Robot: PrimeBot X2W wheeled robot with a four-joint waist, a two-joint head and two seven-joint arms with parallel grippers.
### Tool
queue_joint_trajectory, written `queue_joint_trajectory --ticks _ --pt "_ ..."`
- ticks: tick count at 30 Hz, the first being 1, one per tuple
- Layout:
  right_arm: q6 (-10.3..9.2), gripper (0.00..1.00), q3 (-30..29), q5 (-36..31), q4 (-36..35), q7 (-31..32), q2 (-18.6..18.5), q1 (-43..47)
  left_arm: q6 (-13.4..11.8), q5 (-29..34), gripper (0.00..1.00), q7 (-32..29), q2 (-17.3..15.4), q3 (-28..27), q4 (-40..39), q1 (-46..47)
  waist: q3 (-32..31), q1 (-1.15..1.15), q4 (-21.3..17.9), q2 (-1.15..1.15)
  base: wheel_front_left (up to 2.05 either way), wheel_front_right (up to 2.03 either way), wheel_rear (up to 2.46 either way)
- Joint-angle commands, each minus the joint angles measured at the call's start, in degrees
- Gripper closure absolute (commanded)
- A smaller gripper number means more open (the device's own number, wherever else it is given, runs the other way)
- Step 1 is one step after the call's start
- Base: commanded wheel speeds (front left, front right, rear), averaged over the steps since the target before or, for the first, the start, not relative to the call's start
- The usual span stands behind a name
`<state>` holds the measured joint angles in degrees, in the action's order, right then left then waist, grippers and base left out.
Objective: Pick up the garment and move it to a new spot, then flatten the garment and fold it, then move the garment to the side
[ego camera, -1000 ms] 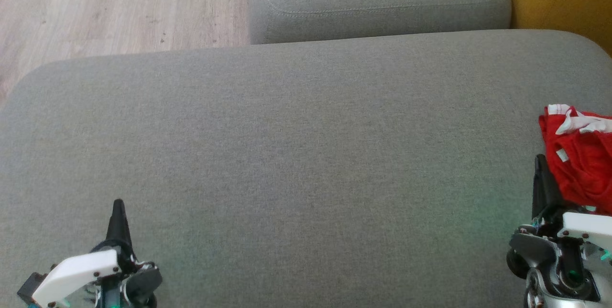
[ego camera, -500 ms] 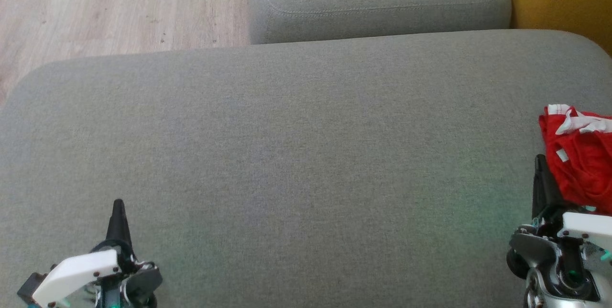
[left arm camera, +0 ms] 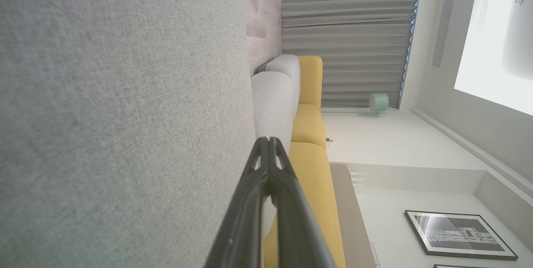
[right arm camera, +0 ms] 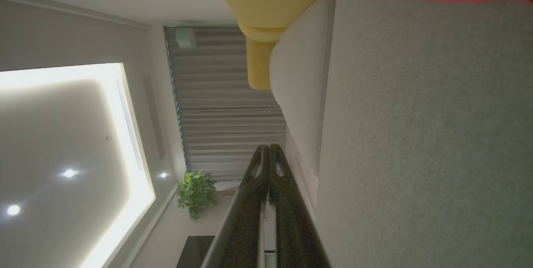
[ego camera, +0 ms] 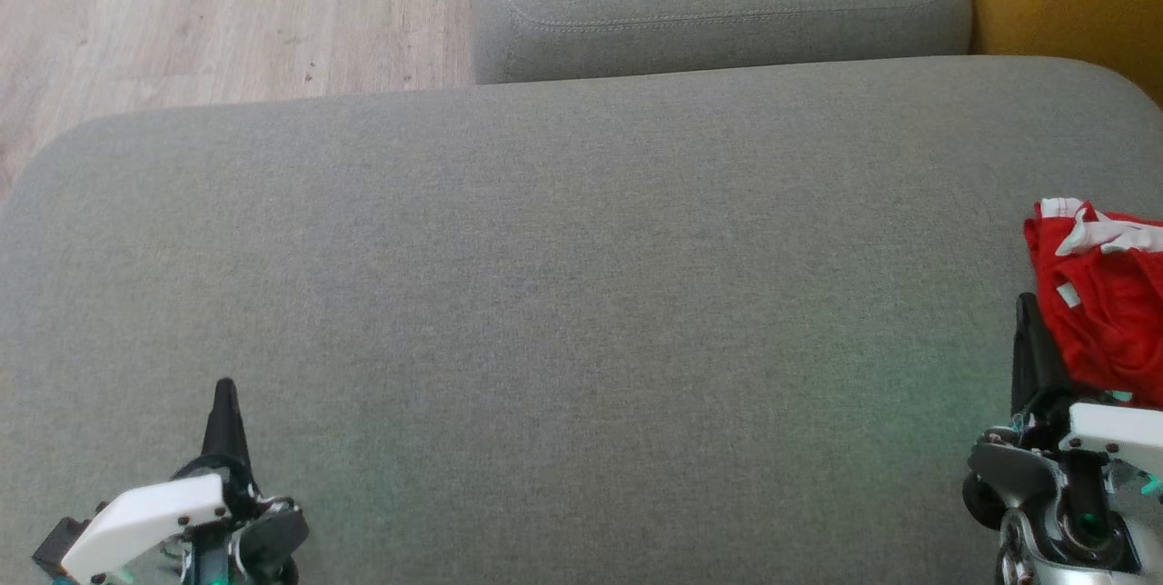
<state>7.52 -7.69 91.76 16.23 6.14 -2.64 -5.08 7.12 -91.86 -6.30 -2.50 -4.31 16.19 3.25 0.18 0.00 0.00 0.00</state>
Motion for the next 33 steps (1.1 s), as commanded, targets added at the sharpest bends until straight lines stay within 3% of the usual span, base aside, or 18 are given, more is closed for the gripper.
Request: queue_joint_trajectory --ticks 1,33 --pt "-0.03 1.00 1.17 0.41 -2.21 0.35 -0.23 -1.11 0.36 -0.32 1.00 -0.17 -0.38 -2.19 -2.13 2.94 0.00 0.00 0.00 0.00 0.00 0.00 0.00" --pt "-0.03 1.00 1.17 0.41 -2.21 0.35 -0.23 -1.11 0.36 -0.32 1.00 -0.17 -0.38 -2.19 -2.14 2.94 0.00 0.00 0.00 0.00 0.00 0.00 0.00"
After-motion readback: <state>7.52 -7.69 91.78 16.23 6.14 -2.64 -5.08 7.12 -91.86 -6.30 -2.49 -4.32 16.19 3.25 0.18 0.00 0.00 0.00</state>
